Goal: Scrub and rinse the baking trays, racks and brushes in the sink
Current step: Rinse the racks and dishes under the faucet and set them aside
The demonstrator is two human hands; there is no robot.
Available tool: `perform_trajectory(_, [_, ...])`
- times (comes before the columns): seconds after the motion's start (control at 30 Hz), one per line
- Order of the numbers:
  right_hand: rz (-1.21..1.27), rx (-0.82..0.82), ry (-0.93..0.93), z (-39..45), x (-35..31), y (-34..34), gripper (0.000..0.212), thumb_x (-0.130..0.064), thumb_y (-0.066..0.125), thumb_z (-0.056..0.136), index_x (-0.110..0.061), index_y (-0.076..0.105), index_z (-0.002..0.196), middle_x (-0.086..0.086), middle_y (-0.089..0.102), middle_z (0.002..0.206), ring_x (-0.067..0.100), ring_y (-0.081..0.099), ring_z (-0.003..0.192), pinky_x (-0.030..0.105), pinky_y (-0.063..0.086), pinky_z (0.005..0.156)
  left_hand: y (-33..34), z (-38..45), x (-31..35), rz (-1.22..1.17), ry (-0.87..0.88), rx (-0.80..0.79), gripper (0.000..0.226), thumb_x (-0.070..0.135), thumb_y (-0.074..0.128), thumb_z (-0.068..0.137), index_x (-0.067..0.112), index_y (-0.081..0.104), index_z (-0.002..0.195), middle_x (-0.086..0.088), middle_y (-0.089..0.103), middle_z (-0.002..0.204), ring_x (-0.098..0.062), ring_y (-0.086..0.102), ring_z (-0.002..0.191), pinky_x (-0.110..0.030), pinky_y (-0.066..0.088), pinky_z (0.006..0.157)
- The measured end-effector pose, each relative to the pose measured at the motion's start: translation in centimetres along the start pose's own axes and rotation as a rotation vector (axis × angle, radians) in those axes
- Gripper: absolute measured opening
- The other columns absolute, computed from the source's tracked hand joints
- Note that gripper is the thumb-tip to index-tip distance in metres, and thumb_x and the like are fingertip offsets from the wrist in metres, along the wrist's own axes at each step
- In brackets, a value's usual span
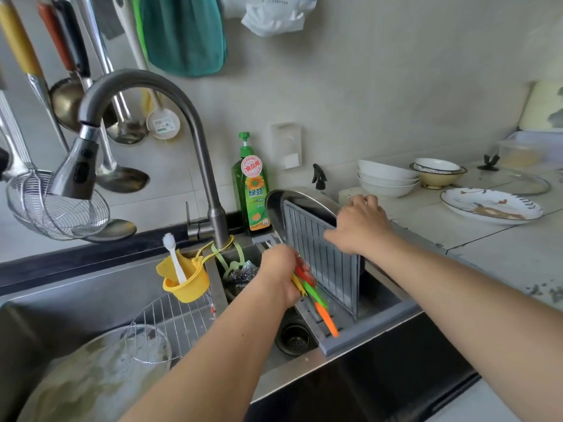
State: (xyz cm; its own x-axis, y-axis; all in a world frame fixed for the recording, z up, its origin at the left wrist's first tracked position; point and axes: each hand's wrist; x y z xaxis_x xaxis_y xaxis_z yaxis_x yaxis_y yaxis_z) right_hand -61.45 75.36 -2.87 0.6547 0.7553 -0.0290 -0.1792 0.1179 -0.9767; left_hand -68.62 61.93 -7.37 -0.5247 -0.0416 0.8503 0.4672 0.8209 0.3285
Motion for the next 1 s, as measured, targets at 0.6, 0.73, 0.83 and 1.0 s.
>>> perform_trajectory(0.6, [-0.064,0.095,-0.094,-5.3,-6.3,3.4,0.078,-0.056,0.048,0.094,0.003,0.041,0.145,0.020,0.037,0.149,0.038,0.025,0.140,0.050,0.026,0.117,-7.6,-1.0,1.4,0.248,0.061,0.184,0.029,0.005,0.036,0.107,0.005,0.064,0.105,-0.013,0.072,0.100,-0.028,0.070,0.095,-0.046,0.058,0.096])
perform_trajectory(0.73, [-0.229,0.055,-0.014,-6.9,-8.1,4.7,0.085,-0.061,0.046,0.095,0.000,0.031,0.153,0.023,0.024,0.160,0.042,0.014,0.149,0.057,0.016,0.121,-17.4,-3.2,3.1,0.415,-0.039,0.330,0.023,0.008,0.042,0.104,0.001,0.064,0.101,-0.012,0.072,0.098,-0.030,0.070,0.087,-0.042,0.057,0.083])
perform_trajectory(0.83, [-0.276,-0.011,0.044,-7.9,-8.2,5.2,0.096,-0.069,0.050,0.091,-0.002,0.028,0.155,0.023,0.019,0.162,0.044,0.011,0.151,0.059,0.015,0.121,-23.3,-5.4,3.9,0.631,-0.074,0.419,0.020,0.007,0.045,0.100,0.004,0.064,0.094,-0.012,0.067,0.095,-0.026,0.064,0.074,-0.037,0.054,0.072])
perform_trajectory(1.0, [-0.173,-0.057,0.014,-9.1,-11.7,4.3,0.110,-0.069,0.060,0.085,-0.005,0.007,0.158,0.020,0.013,0.163,0.043,0.010,0.151,0.057,0.013,0.123,-31.3,-8.4,3.8,0.837,-0.137,0.500,0.023,0.013,0.042,0.104,0.003,0.061,0.110,-0.010,0.064,0.091,-0.024,0.058,0.067,-0.032,0.049,0.064])
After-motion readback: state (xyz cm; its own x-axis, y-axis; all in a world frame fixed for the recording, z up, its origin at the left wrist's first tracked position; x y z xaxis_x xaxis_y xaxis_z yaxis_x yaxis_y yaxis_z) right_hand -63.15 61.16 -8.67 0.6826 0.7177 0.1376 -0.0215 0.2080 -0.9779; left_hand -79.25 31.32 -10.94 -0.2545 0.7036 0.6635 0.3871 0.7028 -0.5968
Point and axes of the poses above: each hand's wrist, its own z-axis towards the middle knuckle, its own y-axis out of the palm, x = y × z
